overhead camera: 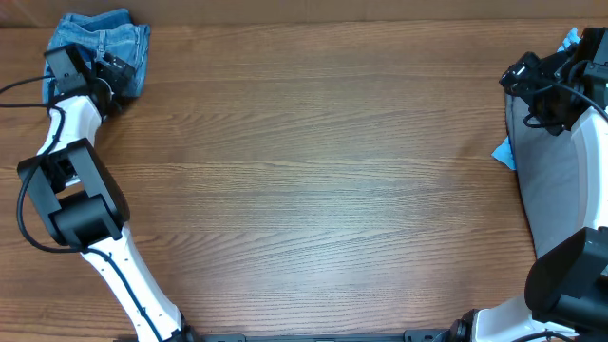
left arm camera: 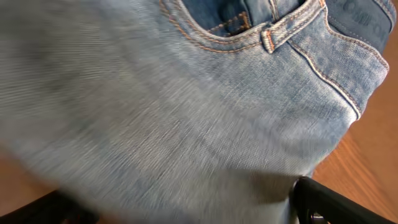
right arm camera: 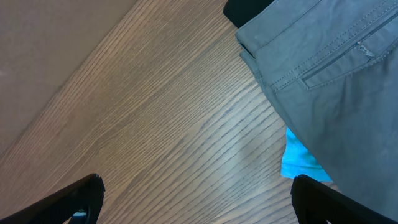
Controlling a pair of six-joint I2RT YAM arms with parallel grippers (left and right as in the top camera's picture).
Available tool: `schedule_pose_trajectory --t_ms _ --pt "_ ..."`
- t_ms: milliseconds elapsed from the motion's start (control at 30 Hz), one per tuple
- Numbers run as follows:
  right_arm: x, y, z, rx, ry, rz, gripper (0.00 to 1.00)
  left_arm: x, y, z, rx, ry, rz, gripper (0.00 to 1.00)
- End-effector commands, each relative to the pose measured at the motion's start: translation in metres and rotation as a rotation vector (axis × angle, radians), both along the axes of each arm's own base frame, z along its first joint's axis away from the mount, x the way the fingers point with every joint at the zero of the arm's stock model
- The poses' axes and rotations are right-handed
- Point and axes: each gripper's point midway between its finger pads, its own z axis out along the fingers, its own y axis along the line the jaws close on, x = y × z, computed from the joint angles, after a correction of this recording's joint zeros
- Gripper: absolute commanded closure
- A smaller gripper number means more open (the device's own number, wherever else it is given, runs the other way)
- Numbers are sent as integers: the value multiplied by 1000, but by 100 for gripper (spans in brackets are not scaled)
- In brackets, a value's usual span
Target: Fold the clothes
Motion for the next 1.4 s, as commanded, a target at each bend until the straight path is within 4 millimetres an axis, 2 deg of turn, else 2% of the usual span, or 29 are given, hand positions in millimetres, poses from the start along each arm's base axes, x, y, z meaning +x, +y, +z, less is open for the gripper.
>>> schedule_pose_trajectory --t_ms 0,167,300,367,400,500,533,567,600,733,867,967,1033,1100,1167,1233,1267,1367 --pt "3 -3 6 -8 -17 -8 0 -3 11 56 138 -33 2 0" --pt "4 -3 6 -8 -17 -8 0 -19 5 98 175 -26 -33 0" --pt "4 -3 6 -8 -17 -8 0 -39 -2 116 169 20 -38 0" --pt "4 -3 6 -8 -17 -8 0 -40 -2 121 191 20 -56 1" --pt "4 -3 6 -8 -17 -8 0 -38 -2 121 205 15 -66 12" --pt "4 -3 6 -8 -17 -8 0 -33 3 115 255 22 -89 56" --pt "4 -3 6 -8 -17 -8 0 -33 9 106 274 40 -68 82" --pt "4 -3 6 -8 -17 -8 0 -32 14 99 287 52 -53 90" --pt "4 -3 6 -8 -17 -8 0 -31 18 92 298 63 -39 94" --pt "4 -3 6 -8 -17 -8 0 -27 25 60 303 104 -30 96" --pt "4 -3 6 -8 -17 -8 0 -28 24 16 274 170 -42 96" --pt "4 -3 6 -8 -17 -8 0 -24 24 -3 268 176 -47 95" --pt "4 -3 6 -8 -17 -8 0 -22 24 -8 265 169 -51 88" --pt "4 -3 6 -8 -17 -8 0 -18 24 -7 270 154 -51 88" --pt "4 -3 6 -8 -17 -8 0 -15 23 -2 280 139 -73 95" --pt "4 -3 6 -8 -17 -8 0 -11 17 7 276 116 -117 96" --pt "4 -3 6 -8 -17 -8 0 -8 12 12 271 102 -152 96" --pt "4 -3 6 -8 -17 -8 0 0 -4 47 247 31 -235 96"
